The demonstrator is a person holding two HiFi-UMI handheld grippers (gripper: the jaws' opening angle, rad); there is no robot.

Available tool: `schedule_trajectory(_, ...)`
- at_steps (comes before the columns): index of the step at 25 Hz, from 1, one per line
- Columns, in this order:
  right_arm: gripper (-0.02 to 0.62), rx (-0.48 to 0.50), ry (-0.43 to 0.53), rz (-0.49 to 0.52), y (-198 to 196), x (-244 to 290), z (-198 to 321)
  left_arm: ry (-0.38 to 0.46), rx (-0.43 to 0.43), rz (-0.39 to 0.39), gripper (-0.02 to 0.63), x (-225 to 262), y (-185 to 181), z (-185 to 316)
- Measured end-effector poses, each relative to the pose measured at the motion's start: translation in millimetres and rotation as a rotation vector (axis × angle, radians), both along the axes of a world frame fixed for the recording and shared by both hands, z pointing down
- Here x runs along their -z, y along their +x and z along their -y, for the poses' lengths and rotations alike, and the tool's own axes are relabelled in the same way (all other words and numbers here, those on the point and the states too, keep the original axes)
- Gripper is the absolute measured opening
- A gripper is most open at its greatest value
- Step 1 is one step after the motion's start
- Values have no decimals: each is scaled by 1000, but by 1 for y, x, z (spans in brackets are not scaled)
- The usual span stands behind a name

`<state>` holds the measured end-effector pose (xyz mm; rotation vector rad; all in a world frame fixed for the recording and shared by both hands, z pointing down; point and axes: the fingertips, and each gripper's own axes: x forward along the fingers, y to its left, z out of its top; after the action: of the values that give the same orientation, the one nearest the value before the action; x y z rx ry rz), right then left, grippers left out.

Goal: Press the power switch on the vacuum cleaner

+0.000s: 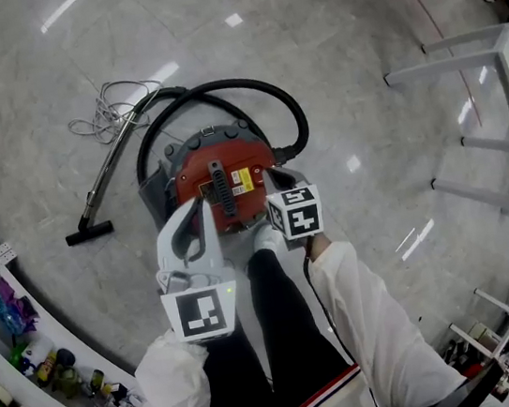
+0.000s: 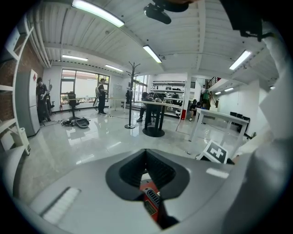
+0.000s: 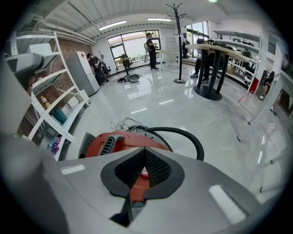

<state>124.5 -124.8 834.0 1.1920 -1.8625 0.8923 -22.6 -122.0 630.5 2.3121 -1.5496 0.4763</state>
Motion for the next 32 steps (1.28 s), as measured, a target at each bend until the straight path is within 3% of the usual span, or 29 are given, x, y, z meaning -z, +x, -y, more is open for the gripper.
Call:
schedule_trajectory(13, -1, -52, 139, 71, -9, 128, 1, 95, -45, 47, 0, 82, -6, -11)
schedule_trajectory(24, -2, -84, 190, 107, -6, 213, -9, 101, -62, 63, 0, 132, -10, -17)
schedule_trajectory(32, -2, -75, 299, 157, -9, 293, -10, 138, -59, 68, -2, 172, -13, -13)
